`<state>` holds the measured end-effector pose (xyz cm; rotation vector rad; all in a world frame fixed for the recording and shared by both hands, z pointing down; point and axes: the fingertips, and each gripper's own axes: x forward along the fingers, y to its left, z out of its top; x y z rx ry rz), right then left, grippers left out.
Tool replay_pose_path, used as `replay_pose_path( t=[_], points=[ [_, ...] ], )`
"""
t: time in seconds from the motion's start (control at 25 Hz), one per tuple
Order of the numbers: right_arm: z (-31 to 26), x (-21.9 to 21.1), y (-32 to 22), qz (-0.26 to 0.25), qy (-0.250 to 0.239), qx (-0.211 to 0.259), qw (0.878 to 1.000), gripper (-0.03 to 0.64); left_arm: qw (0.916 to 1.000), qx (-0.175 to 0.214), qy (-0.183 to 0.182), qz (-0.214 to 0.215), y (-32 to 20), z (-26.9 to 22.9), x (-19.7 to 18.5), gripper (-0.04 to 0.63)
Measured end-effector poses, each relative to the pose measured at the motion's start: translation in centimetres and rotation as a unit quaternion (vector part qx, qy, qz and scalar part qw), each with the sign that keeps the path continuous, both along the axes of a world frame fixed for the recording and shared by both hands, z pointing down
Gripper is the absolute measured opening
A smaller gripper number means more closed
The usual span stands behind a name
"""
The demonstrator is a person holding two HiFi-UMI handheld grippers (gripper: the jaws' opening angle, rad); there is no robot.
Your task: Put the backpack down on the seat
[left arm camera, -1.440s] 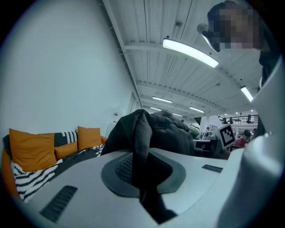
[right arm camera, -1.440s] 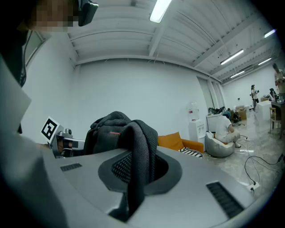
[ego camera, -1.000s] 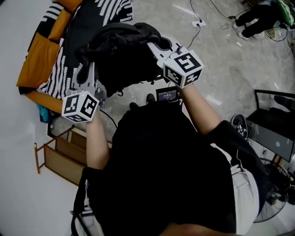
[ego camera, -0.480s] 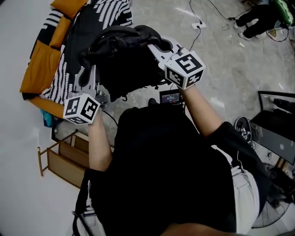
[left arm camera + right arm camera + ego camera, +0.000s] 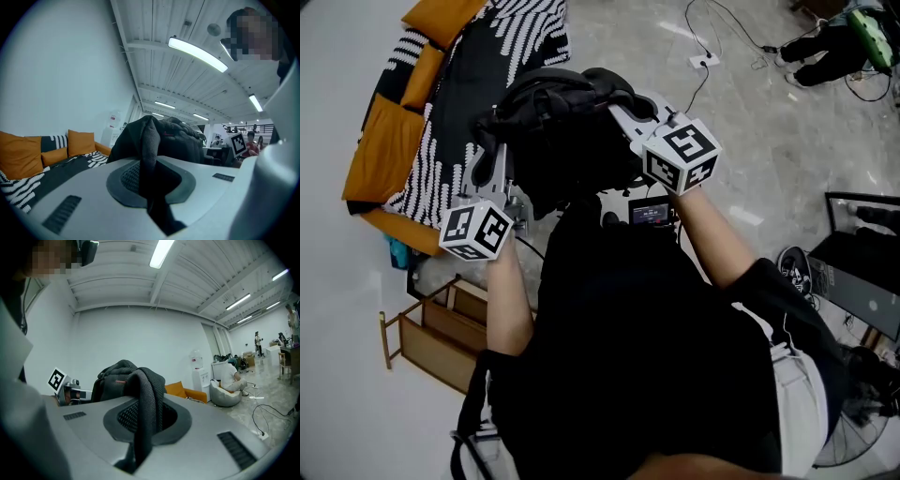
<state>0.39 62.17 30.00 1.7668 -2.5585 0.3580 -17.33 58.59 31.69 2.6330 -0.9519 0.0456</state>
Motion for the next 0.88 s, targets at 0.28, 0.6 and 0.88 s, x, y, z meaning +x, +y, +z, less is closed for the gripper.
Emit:
replay_pose_path(
  t=[0.28,0.6,0.88],
  points=[
    [0.5,-0.1,-0.3,-0.018,-0.018,-0.014,1.0,0.046,0.9998,-0.009,-0.013,-0.016,0.3,0.0,-0.3,0.037],
    [0.0,0.0,-0.4,-0.031,-0.031,-0.018,0.999,0.046,0.9993,-0.007,-0.025,-0.025,0.7,-0.7,-0.3,0.037],
    [-0.5,0.2,-5.4,-0.03,-0.034,-0.014,0.999,0.046,0.9995,-0.001,-0.025,-0.019,-4.3,-1.2,-0.1,0.037]
  ],
)
